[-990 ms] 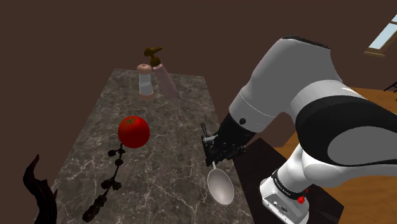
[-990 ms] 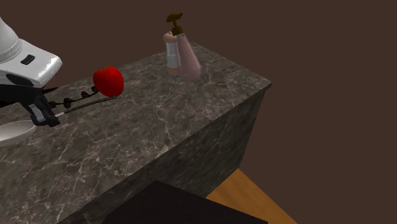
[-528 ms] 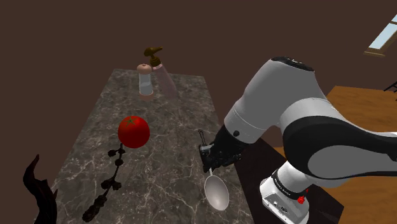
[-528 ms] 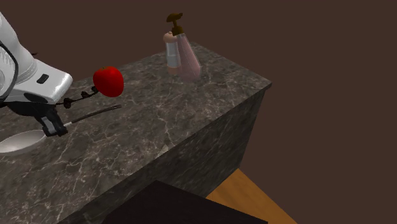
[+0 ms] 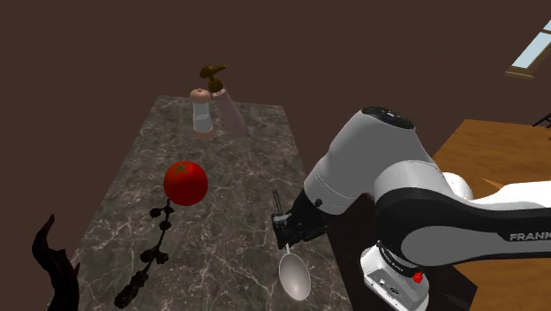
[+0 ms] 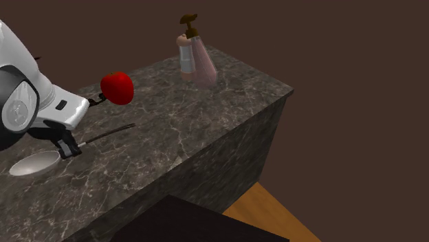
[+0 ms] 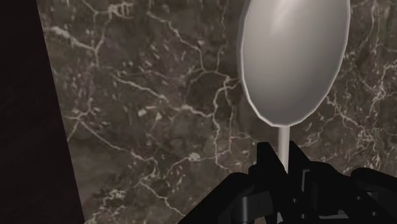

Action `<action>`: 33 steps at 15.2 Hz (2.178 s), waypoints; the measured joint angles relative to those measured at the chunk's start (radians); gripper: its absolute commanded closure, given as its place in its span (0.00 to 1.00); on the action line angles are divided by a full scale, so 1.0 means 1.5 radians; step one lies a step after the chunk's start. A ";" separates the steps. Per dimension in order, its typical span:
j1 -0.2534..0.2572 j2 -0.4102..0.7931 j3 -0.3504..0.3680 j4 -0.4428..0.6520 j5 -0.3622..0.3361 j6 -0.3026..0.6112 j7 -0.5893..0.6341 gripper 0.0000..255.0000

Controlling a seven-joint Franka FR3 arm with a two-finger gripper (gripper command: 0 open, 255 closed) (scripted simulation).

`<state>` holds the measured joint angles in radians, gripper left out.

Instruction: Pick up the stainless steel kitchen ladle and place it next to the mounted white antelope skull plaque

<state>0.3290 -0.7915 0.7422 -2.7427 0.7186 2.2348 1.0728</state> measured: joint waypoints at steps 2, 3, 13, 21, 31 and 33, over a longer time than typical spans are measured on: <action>0.003 0.008 0.009 -0.012 0.010 0.020 -0.004 1.00; 0.003 0.014 0.014 -0.016 0.015 0.030 -0.006 1.00; -0.002 0.086 0.068 -0.050 0.059 0.136 -0.027 1.00; -0.001 0.087 0.069 -0.052 0.061 0.139 -0.027 0.00; 0.018 -0.014 -0.002 -0.035 0.016 0.015 -0.010 0.00; 0.019 -0.017 -0.003 -0.035 0.015 0.012 -0.009 0.00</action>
<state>0.3569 -0.8174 0.7371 -2.7950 0.7414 2.2523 1.0589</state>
